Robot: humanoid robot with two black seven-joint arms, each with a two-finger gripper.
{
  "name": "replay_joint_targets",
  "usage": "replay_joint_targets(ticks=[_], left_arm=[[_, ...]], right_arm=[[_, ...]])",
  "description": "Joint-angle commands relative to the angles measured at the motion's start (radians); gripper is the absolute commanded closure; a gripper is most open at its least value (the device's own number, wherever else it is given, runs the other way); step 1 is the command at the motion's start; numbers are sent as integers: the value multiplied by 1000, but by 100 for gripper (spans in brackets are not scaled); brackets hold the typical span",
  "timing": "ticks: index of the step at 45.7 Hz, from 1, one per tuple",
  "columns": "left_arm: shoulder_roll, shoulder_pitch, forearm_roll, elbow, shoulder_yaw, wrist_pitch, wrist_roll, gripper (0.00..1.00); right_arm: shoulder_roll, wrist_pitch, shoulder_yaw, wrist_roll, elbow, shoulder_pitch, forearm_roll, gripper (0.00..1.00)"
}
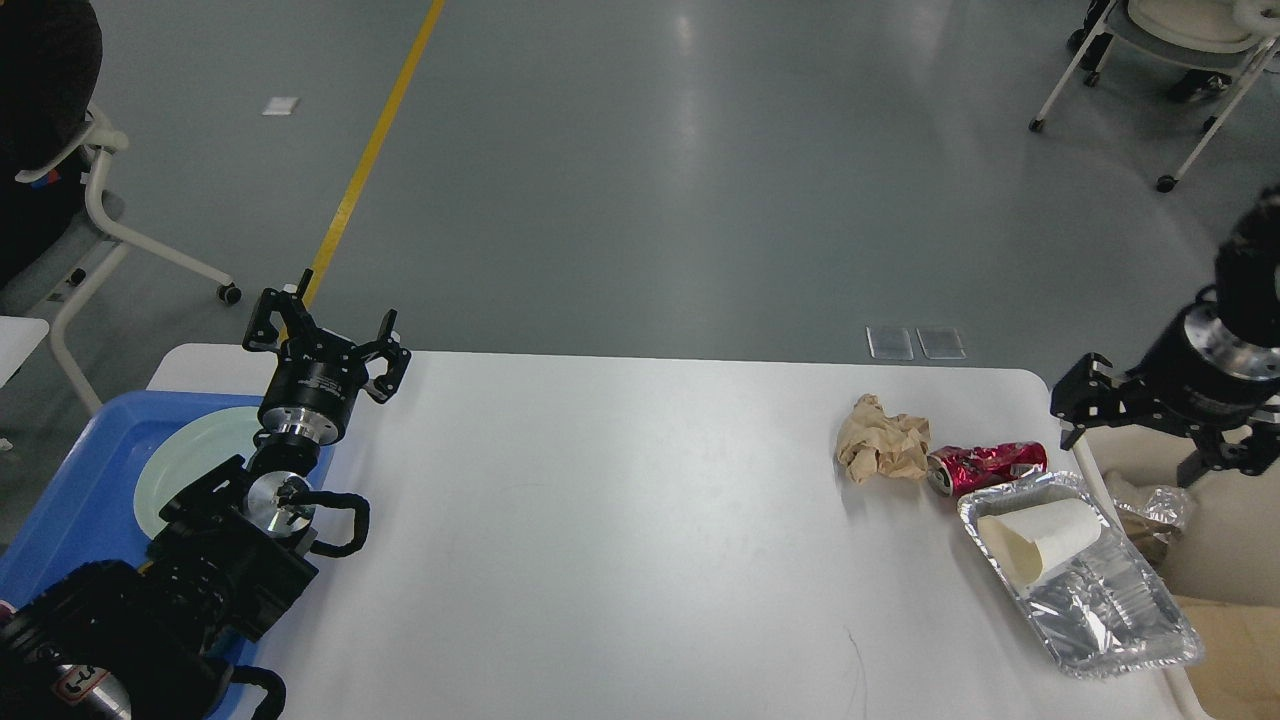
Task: Tidy desktop
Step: 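Lower the right gripper to the foil tray edge and grip it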
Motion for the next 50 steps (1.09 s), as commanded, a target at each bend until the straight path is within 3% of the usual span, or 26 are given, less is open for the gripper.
replay_joint_targets(ticks=[1, 11, 23, 33, 44, 50], left_arm=[[0, -1, 0, 0, 0, 1, 0, 3], [0, 1, 0, 0, 0, -1, 0, 3], [0, -1, 0, 0, 0, -1, 0, 3], [0, -1, 0, 0, 0, 1, 0, 3], [0, -1, 0, 0, 0, 1, 0, 3], [0, -1, 0, 0, 0, -1, 0, 3]], right_arm=[[-108, -4, 11, 1, -17, -137, 1, 0], [-190, -60, 156, 2, -20, -376, 1, 0], [-211, -234, 451, 2, -72, -639, 9, 0], [-165, -412, 472, 2, -97, -711, 7, 0], [-98, -477, 502, 5, -166, -771, 9, 0], [-67, -630, 502, 5, -164, -805, 14, 1]])
